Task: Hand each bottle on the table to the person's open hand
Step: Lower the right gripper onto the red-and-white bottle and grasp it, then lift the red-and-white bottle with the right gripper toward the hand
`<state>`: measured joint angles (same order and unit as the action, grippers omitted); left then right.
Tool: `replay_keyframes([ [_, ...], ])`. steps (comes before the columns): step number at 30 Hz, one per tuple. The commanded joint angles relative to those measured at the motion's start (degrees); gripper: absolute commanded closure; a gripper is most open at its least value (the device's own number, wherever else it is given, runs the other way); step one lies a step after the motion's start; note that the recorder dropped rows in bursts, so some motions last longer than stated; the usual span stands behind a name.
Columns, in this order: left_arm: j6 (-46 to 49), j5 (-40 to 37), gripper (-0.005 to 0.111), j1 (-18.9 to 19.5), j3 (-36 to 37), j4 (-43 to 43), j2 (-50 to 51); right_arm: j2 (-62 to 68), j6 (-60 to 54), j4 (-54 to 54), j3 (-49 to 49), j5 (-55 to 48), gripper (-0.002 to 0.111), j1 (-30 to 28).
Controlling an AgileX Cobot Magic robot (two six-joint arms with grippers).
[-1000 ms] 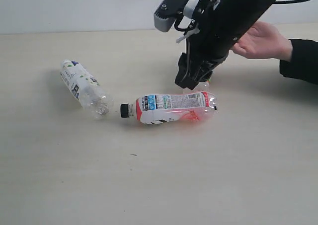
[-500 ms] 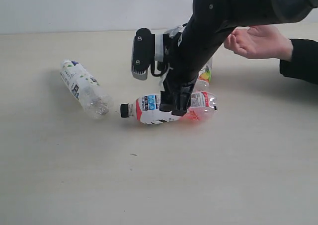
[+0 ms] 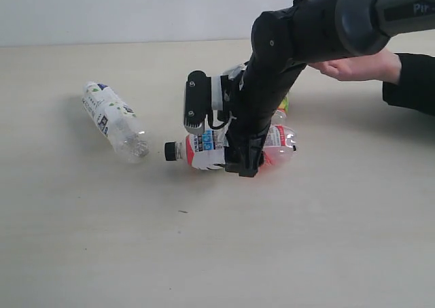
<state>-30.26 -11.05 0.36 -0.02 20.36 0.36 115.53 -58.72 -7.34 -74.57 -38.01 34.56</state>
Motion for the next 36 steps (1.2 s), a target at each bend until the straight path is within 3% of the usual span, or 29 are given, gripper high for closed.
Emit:
replay_keyframes([
  [1,0.0,-0.1,0.097,-0.4,0.0,0.0,-0.4,1.7,1.5,0.2,-0.4,1.7,0.032,0.1],
  [11,0.0,-0.1,0.097,-0.4,0.0,0.0,-0.4,3.7,3.4,0.1,-0.4,2.1,0.033,0.1],
  [15,0.0,-0.1,0.097,-0.4,0.0,0.0,-0.4,3.7,3.5,0.1,-0.4,2.0,0.047,0.1],
  [26,0.0,-0.1,0.097,-0.4,0.0,0.0,-0.4,1.8,8.0,-0.3,-1.4,-3.0,0.106,0.1],
  [36,0.0,-0.1,0.097,-0.4,0.0,0.0,-0.4,-6.3,7.7,-6.4,-1.5,-4.6,0.108,0.1],
])
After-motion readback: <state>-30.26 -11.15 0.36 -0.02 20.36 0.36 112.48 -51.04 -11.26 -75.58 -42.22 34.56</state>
